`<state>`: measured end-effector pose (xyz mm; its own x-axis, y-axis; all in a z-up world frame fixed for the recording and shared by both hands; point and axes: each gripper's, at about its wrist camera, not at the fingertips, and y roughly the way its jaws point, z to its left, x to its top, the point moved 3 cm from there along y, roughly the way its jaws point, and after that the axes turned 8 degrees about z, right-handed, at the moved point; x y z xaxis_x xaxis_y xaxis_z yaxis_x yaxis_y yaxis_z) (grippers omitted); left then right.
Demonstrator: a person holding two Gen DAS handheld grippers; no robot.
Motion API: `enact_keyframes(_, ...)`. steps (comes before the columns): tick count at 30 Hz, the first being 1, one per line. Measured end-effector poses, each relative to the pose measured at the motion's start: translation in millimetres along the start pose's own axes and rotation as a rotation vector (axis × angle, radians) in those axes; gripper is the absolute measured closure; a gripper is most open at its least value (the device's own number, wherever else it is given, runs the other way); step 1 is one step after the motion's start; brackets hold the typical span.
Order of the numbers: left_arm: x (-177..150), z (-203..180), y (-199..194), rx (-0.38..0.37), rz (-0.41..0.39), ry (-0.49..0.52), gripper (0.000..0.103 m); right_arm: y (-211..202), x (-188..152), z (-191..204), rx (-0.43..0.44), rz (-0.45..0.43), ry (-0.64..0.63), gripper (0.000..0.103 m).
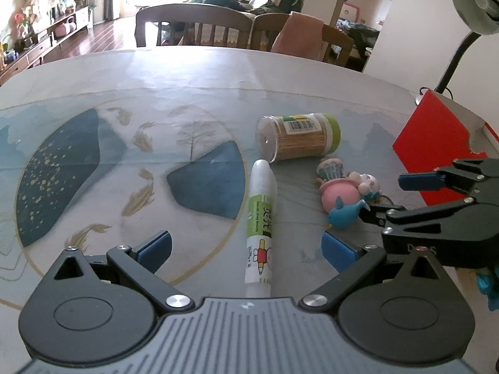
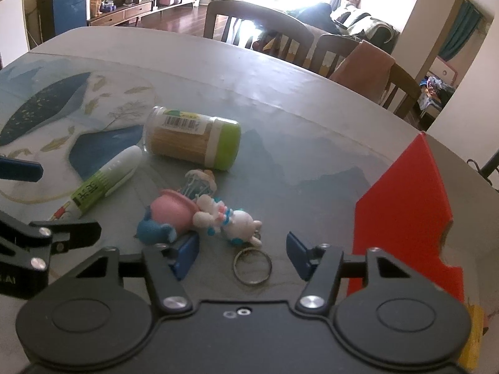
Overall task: Organize rigid objects
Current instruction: 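Lower the left tool toward the white glue pen while the right tool approaches the pink pig keychain, then grasp the white glue pen with the left tool while the right tool grasps the white bunny keychain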
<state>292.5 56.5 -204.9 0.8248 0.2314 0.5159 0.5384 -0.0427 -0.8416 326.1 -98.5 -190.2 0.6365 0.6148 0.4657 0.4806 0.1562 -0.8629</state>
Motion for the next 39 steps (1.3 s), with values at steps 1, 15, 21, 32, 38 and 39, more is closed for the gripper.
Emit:
enact_keyframes(1, 1, 0, 1, 0.002, -0.001, 0.006, 0.000, 1, 1, 0, -0.004, -0.003, -0.002, 0.044)
enact_keyframes(15, 5, -14, 15, 0.028, -0.017, 0.098, 0.012, 8, 11, 10, 0.034, -0.031, -0.074, 0.060)
enact_keyframes(21, 8, -17, 13, 0.043, -0.030, 0.102, 0.044, 8, 11, 6, 0.035, -0.022, -0.053, 0.081)
enact_keyframes(32, 11, -18, 12, 0.076, -0.009, 0.076, 0.085, -9, -8, -11, 0.115, 0.002, 0.150, 0.082)
enact_keyframes(38, 8, -17, 5, 0.069, -0.004, 0.033, 0.086, -38, -21, -16, 0.169, -0.022, 0.230, 0.082)
enact_keyframes(39, 7, -18, 2, 0.069, -0.004, 0.030, 0.086, -42, -22, -18, 0.176, -0.025, 0.238, 0.082)
